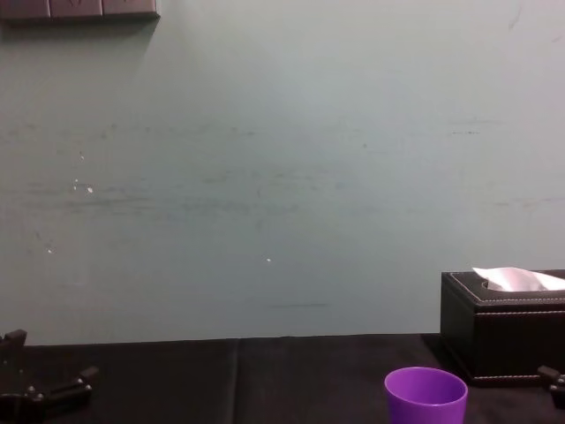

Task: Stack the three plastic cups sequentially using one hand.

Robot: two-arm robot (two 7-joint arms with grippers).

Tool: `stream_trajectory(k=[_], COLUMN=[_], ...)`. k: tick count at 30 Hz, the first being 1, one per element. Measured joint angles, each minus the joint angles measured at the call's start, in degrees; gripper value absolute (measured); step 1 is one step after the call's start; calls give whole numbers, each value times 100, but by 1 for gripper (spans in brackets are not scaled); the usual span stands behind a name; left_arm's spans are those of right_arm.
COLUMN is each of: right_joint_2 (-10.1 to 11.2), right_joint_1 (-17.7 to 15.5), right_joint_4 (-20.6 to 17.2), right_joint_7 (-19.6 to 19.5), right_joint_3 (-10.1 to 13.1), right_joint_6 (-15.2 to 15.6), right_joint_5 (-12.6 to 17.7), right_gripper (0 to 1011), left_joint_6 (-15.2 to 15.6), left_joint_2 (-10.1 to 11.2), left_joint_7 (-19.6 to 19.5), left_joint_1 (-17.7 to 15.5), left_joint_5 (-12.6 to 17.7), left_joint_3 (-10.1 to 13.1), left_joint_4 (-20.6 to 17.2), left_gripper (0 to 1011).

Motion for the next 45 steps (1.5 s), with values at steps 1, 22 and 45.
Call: stream_trajectory(k=[1,22,45], right_joint_2=[0,0,0], right_joint_1=[0,0,0], right_joint_4=[0,0,0], right_joint_7=[0,0,0], right_joint_3=[0,0,0], right_joint_6=[0,0,0], right_joint_5=[0,0,0], right_gripper=[1003,1003,1003], left_joint_6=[0,0,0], left_joint_2=[0,0,0], left_joint_7=[0,0,0], left_joint_1=[0,0,0], left_joint_5=[0,0,0], left_joint_3=[0,0,0], left_joint_4=[0,0,0], left_gripper=[1011,1011,1011])
